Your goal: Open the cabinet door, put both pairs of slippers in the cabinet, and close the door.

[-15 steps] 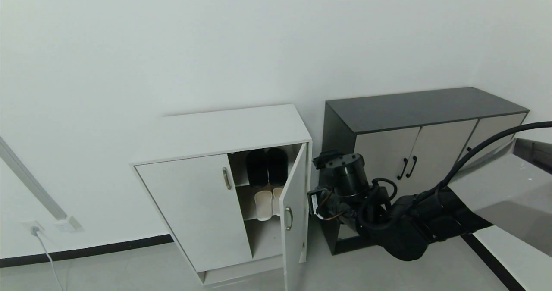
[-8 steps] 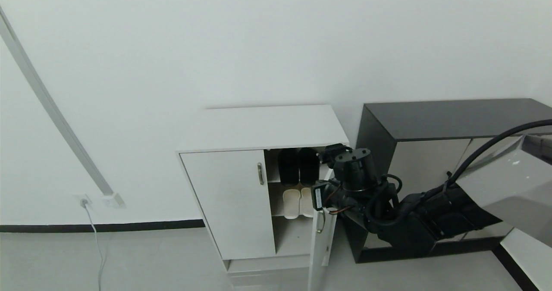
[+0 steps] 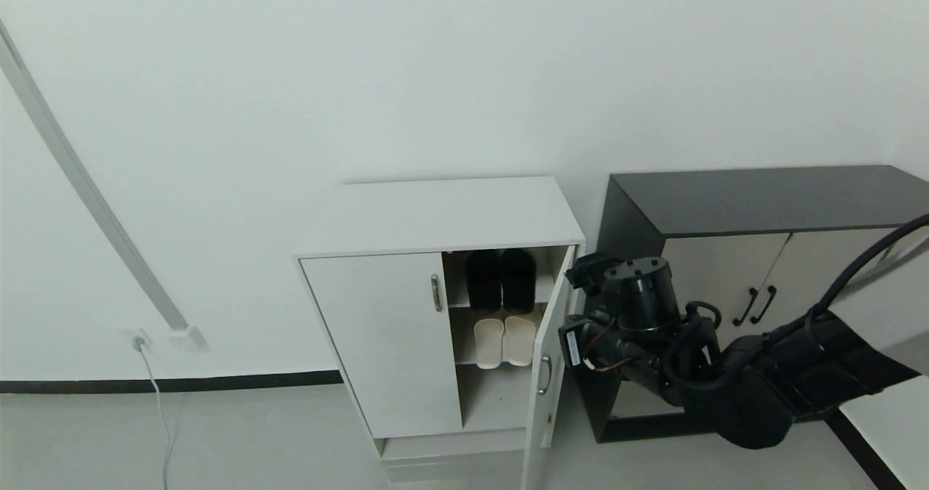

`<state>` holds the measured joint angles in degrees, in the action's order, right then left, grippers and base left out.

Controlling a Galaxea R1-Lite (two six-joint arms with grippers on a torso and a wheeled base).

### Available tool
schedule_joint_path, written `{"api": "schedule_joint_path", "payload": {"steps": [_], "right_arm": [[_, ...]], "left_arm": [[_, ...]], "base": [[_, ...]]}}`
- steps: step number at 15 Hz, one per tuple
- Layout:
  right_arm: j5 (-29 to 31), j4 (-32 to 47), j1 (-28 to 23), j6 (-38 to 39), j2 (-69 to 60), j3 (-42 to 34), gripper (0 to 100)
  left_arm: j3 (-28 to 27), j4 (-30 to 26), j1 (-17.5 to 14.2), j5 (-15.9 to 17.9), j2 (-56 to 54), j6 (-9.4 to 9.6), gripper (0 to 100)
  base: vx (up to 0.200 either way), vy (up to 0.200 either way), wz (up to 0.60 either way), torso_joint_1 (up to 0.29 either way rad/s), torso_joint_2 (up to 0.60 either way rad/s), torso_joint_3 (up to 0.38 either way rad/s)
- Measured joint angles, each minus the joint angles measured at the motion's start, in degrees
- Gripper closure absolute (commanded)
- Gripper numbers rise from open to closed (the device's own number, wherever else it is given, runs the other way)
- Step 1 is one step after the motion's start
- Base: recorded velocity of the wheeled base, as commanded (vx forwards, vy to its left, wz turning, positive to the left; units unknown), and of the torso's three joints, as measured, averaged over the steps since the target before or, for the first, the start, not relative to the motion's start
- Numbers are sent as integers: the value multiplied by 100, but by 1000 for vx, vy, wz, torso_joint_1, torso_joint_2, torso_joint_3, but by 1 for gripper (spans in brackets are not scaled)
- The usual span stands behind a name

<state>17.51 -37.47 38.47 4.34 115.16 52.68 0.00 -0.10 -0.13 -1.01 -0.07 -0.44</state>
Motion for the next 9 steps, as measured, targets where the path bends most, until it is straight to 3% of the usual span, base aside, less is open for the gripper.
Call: {"api": "schedule_joint_path", "payload": {"steps": [3,9], "right_arm": [[-87,-76,-48,0,-11,-508,100],[-235,-577,-52,0,510,-445,100]], "left_arm": [[0,2,0,0,0,-2,100],[0,5,-7,-29,0,-22,100]], "base": [[200,0,0,9,-2,5],[0,0,0,0,0,0]]}}
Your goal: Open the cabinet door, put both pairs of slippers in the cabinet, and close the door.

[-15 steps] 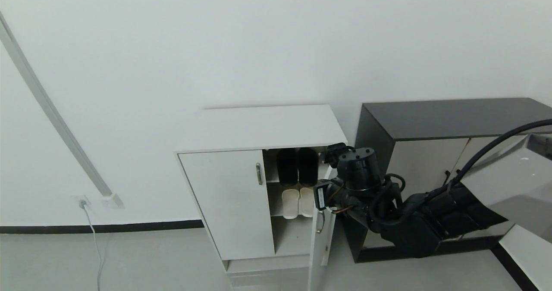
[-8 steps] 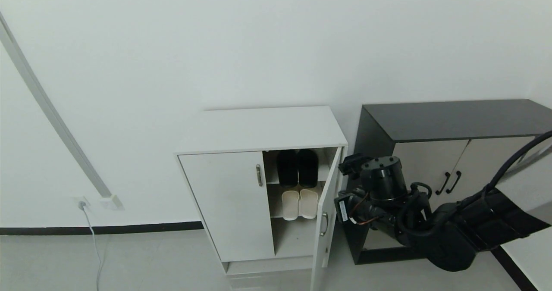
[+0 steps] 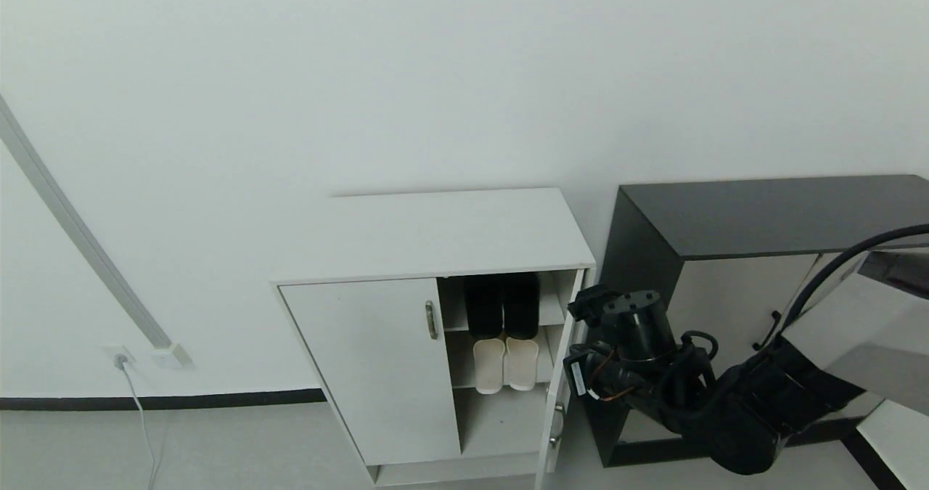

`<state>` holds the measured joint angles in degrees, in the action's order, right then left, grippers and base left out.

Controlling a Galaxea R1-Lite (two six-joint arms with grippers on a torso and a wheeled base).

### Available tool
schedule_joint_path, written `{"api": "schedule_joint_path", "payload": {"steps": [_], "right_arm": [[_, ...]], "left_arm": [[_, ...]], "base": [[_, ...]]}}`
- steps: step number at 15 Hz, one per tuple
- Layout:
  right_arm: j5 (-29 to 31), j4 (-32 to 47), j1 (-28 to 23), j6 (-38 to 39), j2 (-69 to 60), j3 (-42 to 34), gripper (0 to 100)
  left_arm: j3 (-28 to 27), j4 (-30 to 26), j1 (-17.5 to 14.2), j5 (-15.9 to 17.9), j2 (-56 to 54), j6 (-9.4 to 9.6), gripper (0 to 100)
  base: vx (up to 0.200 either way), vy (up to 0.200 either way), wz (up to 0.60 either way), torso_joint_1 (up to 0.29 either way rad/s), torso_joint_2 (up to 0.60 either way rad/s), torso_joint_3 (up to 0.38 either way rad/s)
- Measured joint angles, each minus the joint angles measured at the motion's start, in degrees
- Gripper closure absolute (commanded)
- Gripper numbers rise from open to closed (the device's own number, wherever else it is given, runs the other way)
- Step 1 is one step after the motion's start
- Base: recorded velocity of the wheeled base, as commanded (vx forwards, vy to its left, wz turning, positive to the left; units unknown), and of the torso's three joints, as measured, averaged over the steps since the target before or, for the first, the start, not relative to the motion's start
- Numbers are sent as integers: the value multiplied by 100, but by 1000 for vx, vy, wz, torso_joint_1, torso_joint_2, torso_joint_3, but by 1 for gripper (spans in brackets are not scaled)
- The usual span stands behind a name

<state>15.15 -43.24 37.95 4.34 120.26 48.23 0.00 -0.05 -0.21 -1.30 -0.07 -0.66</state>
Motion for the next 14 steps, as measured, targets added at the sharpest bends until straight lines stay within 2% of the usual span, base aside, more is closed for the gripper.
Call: {"api": "schedule_joint_path", "payload": {"steps": [14], "right_arm": [[-49,-11,-166,28,1482,2115,100]], "left_arm": [[0,2,7,0,0,-2,100]], "base": [[0,0,0,0,0,0]]}}
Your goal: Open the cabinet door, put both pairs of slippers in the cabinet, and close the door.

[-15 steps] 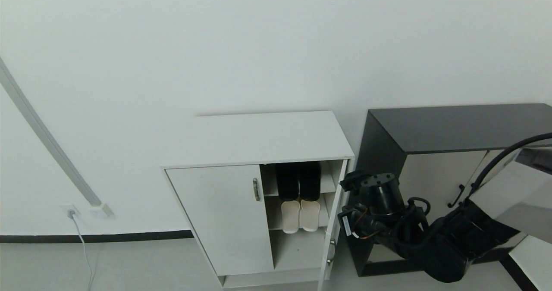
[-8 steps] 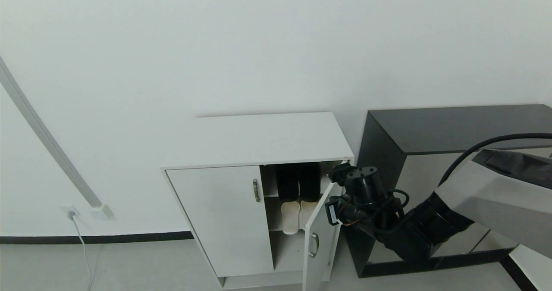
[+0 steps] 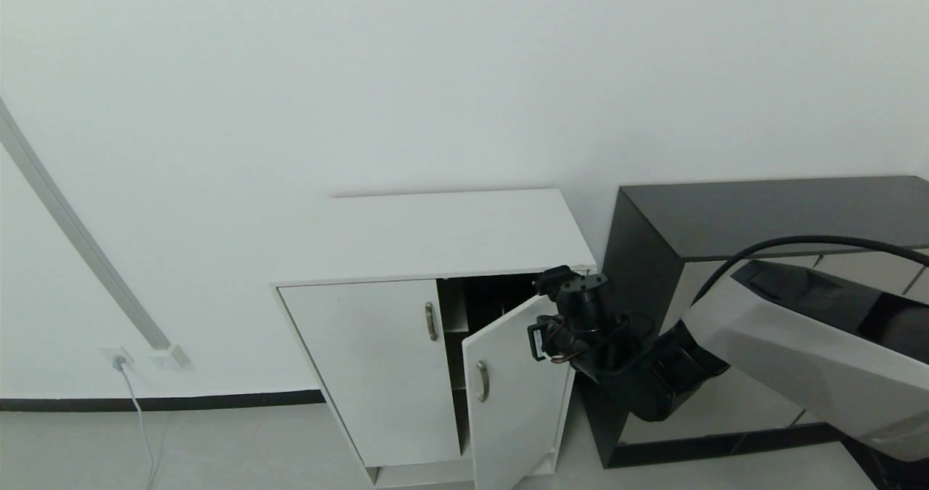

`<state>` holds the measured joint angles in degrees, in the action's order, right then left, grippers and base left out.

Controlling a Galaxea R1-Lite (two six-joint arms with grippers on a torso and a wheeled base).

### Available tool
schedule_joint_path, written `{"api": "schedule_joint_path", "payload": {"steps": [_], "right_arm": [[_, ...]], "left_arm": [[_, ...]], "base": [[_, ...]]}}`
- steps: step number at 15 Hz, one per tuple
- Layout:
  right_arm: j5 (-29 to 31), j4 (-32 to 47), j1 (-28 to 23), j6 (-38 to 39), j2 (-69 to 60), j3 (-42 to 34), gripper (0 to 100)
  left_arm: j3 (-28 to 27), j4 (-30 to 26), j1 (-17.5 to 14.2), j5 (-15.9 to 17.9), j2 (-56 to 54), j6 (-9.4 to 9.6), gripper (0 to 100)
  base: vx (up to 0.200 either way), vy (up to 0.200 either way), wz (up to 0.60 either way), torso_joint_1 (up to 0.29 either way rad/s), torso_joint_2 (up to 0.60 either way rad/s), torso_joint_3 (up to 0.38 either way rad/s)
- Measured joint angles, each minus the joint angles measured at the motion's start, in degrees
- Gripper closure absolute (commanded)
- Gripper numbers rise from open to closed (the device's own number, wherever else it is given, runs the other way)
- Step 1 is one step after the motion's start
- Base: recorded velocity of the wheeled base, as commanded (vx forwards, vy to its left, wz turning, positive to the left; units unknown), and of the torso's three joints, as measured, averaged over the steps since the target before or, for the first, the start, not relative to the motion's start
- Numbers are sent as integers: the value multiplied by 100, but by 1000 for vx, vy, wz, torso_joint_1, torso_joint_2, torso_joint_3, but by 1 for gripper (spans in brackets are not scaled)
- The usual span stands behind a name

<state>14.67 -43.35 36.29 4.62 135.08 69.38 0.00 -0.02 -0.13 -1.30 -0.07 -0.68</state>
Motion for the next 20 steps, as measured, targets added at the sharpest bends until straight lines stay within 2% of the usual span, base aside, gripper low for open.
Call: {"api": "schedule_joint_path", "payload": {"steps": [13,20], "right_arm": [[0,9,-154,5,824,1202,100],[9,118,-232,2,1007,1602,100]], "left_arm": [[0,0,0,0,0,0,100],[0,0,-2,0,0,0,100]], "base": [[0,0,0,0,0,0],[0,0,0,0,0,0]]}}
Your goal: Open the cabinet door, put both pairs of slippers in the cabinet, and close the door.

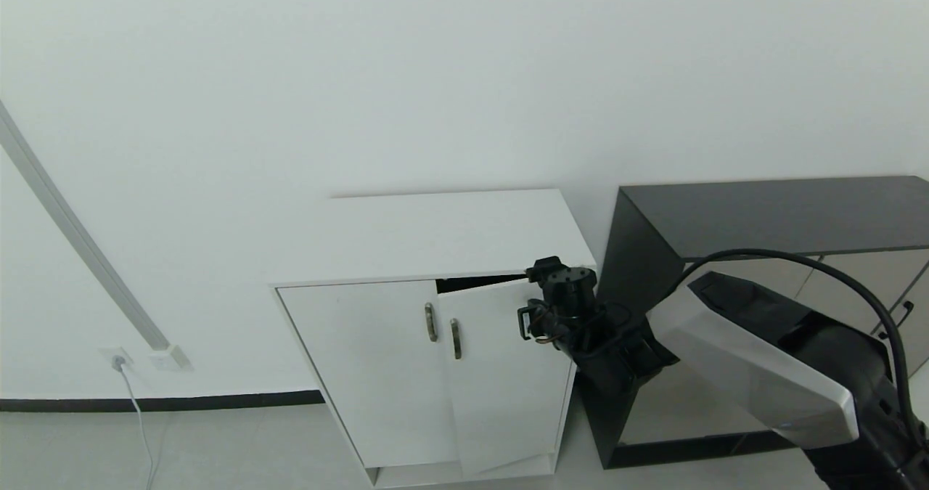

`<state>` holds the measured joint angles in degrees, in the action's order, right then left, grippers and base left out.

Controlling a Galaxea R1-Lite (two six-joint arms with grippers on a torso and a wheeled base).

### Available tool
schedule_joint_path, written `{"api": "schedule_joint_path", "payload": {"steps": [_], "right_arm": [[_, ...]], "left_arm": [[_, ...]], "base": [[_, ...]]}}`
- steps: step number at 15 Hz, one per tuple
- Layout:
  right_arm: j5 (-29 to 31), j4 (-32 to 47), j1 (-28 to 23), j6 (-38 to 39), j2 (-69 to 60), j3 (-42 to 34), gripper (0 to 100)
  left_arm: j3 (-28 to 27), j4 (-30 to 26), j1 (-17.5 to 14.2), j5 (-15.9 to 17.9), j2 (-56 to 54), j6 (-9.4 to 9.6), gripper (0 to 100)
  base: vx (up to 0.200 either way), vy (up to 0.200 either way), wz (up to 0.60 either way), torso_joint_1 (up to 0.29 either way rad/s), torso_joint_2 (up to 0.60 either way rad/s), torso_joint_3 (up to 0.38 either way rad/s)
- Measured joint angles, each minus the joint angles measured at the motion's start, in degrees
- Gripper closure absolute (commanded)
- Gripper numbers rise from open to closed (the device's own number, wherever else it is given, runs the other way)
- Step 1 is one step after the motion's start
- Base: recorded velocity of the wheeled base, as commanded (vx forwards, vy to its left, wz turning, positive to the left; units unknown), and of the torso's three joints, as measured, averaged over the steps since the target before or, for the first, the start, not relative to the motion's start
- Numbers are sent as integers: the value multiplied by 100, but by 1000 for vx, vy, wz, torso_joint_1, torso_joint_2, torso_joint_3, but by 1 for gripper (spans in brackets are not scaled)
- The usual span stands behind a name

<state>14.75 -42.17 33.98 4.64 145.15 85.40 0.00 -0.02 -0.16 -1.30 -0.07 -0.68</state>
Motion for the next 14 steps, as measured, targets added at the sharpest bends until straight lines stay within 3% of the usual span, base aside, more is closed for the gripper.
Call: {"api": "schedule_joint_path", "payload": {"steps": [14], "right_arm": [[38,179,-129,-22,396,658,100]], "left_arm": [[0,0,-2,-41,0,-7,100]], "base": [[0,0,0,0,0,0]]}}
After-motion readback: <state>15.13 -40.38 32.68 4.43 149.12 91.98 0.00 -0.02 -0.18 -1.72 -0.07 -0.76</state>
